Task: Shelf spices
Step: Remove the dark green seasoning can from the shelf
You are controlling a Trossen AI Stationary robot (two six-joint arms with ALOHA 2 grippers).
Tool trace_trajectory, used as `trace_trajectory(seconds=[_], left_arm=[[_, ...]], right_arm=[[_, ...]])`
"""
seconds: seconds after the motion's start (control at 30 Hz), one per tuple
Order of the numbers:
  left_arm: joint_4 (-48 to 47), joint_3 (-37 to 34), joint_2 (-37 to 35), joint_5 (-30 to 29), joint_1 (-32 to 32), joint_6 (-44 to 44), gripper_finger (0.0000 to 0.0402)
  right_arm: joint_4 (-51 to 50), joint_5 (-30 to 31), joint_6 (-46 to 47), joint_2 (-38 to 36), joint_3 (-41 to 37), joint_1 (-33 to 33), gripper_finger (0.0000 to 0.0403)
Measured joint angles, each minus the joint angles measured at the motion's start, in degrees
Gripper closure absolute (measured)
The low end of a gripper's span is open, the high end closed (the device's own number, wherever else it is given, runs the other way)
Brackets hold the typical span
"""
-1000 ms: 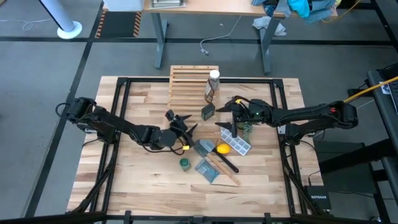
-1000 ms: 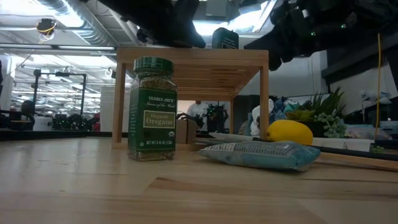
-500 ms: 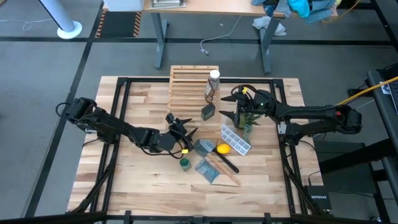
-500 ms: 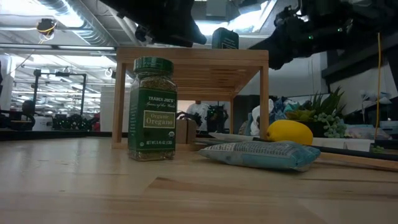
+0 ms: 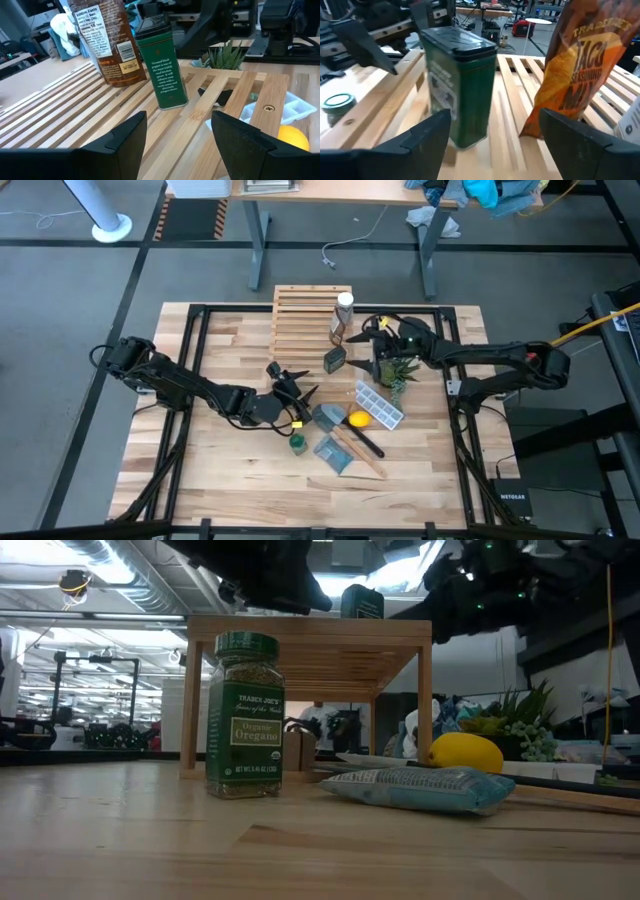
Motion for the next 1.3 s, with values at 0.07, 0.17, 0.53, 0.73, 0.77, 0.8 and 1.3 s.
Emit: trace_trajectory(seconds=[0.07, 0.17, 0.53, 0.73, 0.77, 0.8, 1.3], left_arm=[[0.0, 0.0, 0.0, 0.0, 0.0, -0.3, 0.0185], [0.0, 0.0, 0.0, 0.0, 0.0, -1.2, 0.0185], [-0.1, 0.0, 0.0, 0.2, -0.2, -1.3, 0.0185], [-0.2, 0.0, 0.0, 0.2, -0.2, -1.3, 0.0185], [-0.2, 0.0, 0.0, 0.2, -0.2, -1.3, 0.0185], [-0.2, 0.0, 0.0, 0.2, -0.2, -1.3, 0.0185], [-0.2, 0.0, -1.9, -9.3, -5.1, 4.1, 0.0185]], right_arm=[[0.0, -0.9, 0.0, 1.8, 1.3, 0.0, 0.0096], [0.0, -4.2, 0.0, 4.4, 2.6, 0.0, 0.0096], [1.0, -12.3, 1.3, 12.4, 6.4, 0.1, 0.0096], [1.3, -12.9, 1.5, 13.2, 6.7, 1.0, 0.0127], [1.4, -12.9, 1.7, 13.2, 6.7, 1.5, 0.0142], [1.7, -12.9, 2.0, 13.2, 6.7, 2.0, 0.0159], [2.8, -8.2, 5.5, 12.6, 6.5, 9.6, 0.0282]])
